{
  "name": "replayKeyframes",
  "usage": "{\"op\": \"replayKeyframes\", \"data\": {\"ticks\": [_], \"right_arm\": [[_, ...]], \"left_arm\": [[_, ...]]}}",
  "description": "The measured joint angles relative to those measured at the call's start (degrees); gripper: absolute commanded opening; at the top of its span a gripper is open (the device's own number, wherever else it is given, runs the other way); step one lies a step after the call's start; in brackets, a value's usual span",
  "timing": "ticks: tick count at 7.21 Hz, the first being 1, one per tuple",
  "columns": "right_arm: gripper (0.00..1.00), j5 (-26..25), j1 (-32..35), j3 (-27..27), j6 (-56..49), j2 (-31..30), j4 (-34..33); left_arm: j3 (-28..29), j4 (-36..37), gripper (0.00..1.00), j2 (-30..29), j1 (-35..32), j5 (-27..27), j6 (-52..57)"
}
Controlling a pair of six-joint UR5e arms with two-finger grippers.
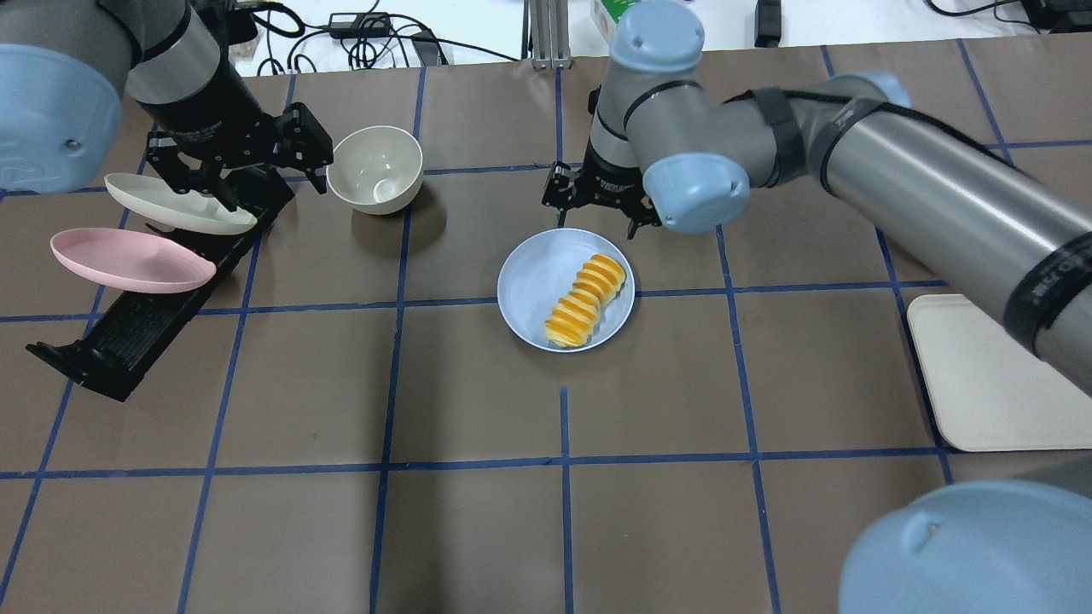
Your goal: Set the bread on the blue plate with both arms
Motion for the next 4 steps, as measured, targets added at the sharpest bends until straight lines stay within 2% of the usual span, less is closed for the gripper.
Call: {"op": "replayKeyframes", "data": {"ticks": [2, 3, 4], "right_arm": [[1.0, -5.3, -1.5, -8.3, -2.2, -4.4, 15.7], [1.0, -6.3, -2.4, -9.1, -3.5, -9.0, 20.8], [1.0, -6.5, -3.3, -7.8, -6.5, -13.9, 23.0]], "left_arm": [[-1.6, -1.4, 1.0, 2.3, -0.1, 0.0, 0.4], [-2.4, -2.5, 1.0, 3.8, 0.0, 0.0, 2.4], [-2.8, -3.8, 1.0, 5.1, 0.2, 0.2, 5.0]]}}
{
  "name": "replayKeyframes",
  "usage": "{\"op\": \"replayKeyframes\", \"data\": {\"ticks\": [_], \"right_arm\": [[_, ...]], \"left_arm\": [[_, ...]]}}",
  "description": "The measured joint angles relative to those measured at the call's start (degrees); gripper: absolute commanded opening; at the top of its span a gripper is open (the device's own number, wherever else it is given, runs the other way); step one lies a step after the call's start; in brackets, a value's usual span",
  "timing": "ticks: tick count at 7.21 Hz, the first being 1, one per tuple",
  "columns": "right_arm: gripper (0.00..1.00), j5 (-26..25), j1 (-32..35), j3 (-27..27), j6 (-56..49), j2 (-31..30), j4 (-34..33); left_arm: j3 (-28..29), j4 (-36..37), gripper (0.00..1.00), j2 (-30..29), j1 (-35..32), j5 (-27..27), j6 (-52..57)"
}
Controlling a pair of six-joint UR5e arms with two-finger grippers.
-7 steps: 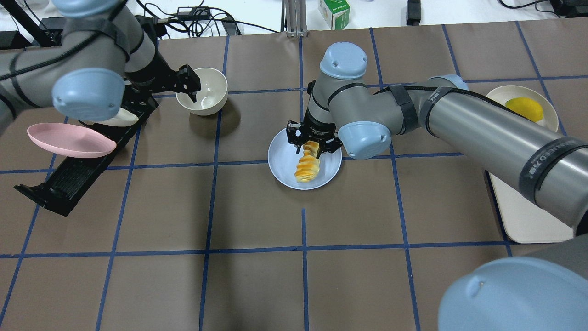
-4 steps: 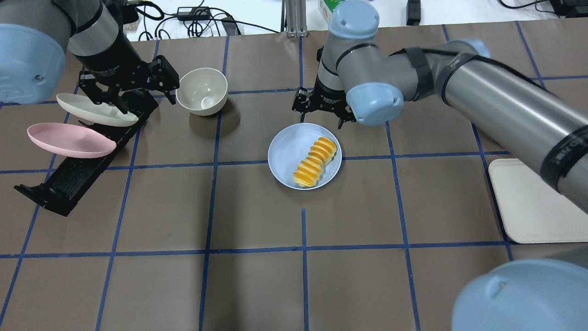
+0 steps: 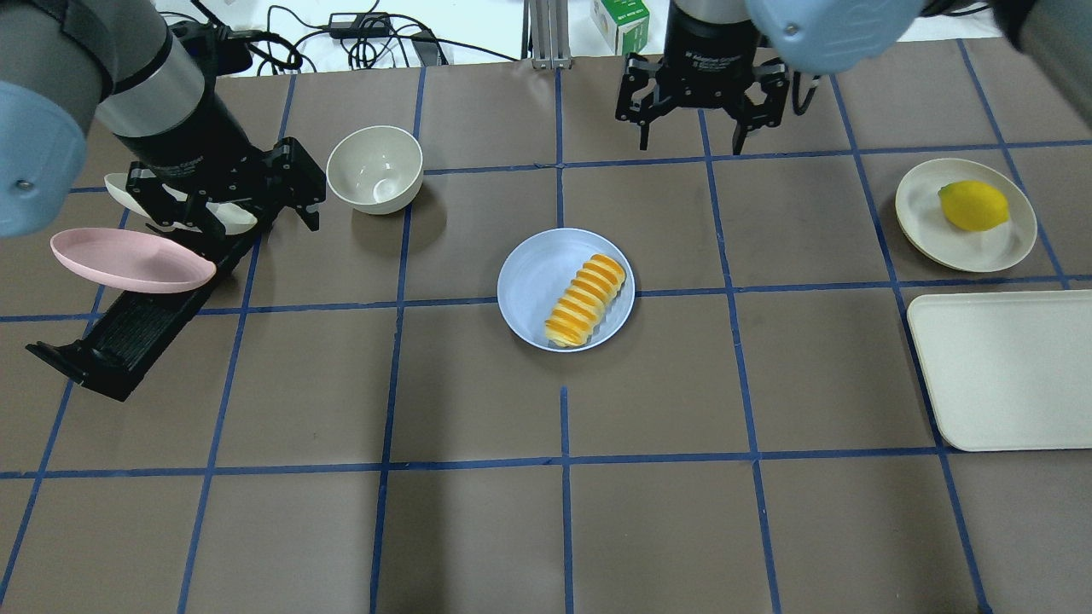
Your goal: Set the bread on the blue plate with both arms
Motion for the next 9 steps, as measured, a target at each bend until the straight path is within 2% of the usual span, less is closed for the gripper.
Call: {"op": "replayKeyframes", "data": {"ticks": [2, 4, 6, 9], "right_arm": [[1.0, 0.0, -4.0, 7.6, -10.3, -7.8, -1.9], [1.0, 0.4, -8.6, 12.4, -17.6, -10.5, -7.4], [1.0, 0.7, -9.1, 13.5, -18.7, -10.9, -11.1], [1.0, 1.2, -9.1, 13.1, -18.8, -10.4, -11.9]], "left_arm": [[-0.1, -2.1, 1.0, 1.4, 0.3, 0.9, 2.8], [0.1, -2.7, 1.0, 1.6, 0.3, 1.9, 3.2], [0.1, -2.8, 1.0, 1.6, 0.4, 2.1, 3.3], [0.1, -2.7, 1.0, 1.5, 0.5, 2.2, 3.3]]}}
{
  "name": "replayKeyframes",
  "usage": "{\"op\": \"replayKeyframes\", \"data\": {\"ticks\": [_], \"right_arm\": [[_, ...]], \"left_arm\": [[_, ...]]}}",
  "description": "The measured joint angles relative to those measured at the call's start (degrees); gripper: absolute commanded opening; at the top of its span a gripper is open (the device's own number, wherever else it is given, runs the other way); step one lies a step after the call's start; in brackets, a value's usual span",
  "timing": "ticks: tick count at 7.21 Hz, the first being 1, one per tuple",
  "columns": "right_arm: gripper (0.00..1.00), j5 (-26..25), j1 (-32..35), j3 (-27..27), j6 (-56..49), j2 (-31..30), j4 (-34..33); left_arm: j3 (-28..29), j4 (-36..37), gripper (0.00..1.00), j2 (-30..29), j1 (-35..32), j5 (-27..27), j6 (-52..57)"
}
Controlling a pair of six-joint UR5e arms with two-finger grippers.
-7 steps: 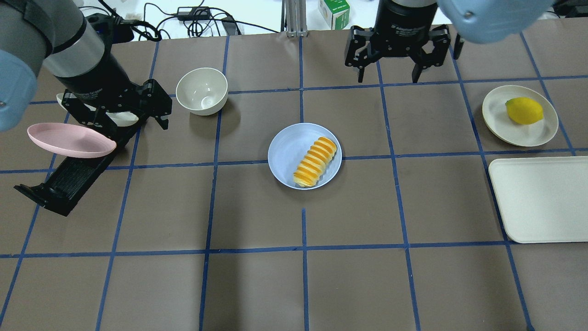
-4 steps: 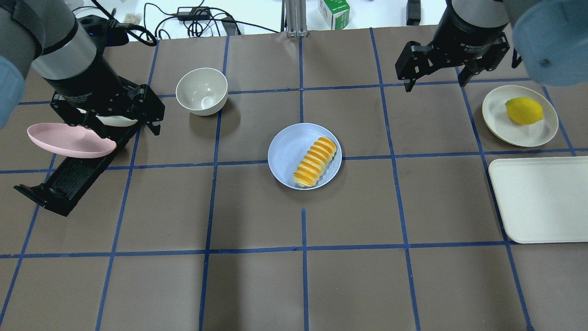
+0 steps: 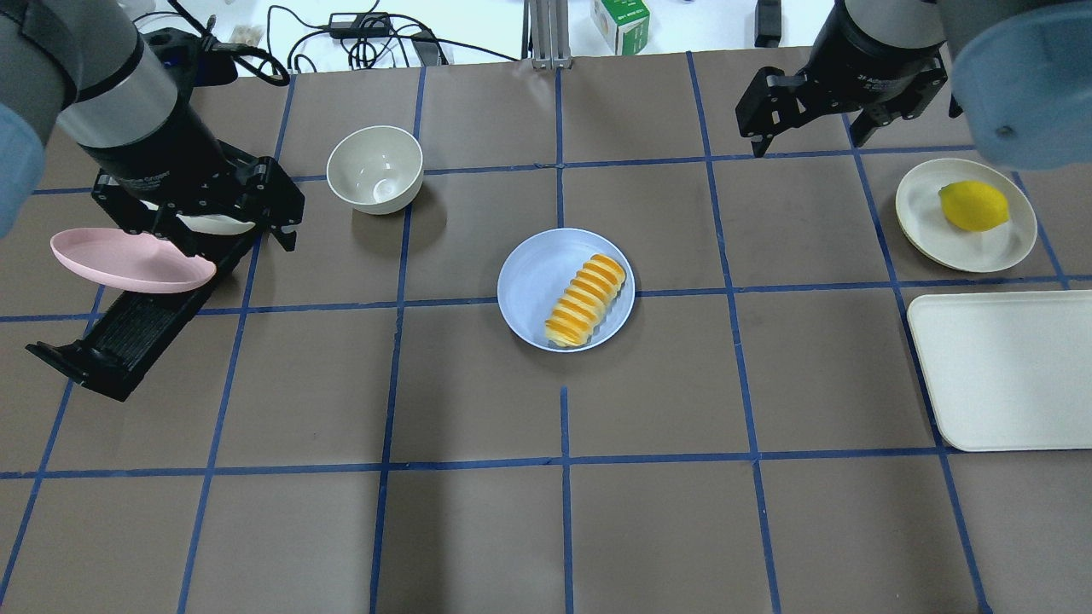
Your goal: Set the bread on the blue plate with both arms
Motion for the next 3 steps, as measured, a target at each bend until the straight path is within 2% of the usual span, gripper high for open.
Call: {"op": "replayKeyframes", "data": {"ticks": [3], "right_arm": [[1.0, 0.6, 0.0, -3.4, 0.0, 1.7, 2.7]], "left_arm": [[-0.2, 0.1, 1.0, 0.0, 0.0, -0.1, 0.0]]}}
